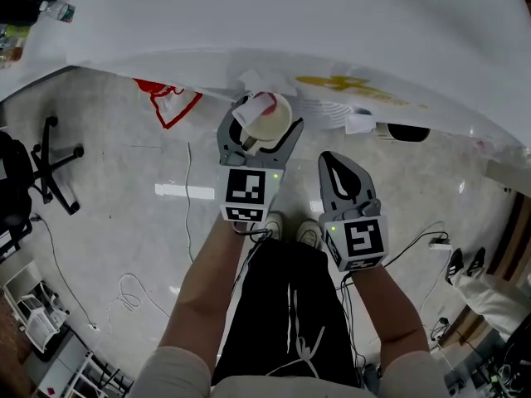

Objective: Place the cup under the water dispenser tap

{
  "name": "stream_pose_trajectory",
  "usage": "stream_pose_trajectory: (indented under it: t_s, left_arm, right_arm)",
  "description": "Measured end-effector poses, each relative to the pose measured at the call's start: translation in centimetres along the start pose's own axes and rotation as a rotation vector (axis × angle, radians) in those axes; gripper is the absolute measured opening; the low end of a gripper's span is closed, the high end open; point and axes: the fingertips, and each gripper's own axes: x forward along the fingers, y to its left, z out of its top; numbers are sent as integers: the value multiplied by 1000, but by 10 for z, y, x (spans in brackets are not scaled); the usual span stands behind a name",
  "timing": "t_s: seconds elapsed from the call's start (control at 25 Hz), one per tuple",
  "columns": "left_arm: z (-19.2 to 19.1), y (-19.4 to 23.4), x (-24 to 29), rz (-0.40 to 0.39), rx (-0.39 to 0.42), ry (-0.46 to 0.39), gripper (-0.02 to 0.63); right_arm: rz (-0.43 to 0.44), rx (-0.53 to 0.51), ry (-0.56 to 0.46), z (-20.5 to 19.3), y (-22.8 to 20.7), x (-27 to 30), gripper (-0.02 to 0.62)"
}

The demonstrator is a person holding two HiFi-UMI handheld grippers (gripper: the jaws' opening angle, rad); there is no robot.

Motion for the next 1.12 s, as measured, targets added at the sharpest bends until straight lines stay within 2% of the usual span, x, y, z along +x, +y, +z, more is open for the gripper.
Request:
stream_pose_trajectory:
  t_s: [0.48,0.8,1.12]
  left_arm:
    - [9,-1,8,-26,83,-51,445]
    - [13,-1,8,-5,123,-101,446]
    - [15,-2,3,1,29,-141,462]
  right_arm:
    - [1,50,8,2,-10,13,28]
    - [23,39,3,9,-7,15,28]
    - [29,26,24,-6,-2,8,29]
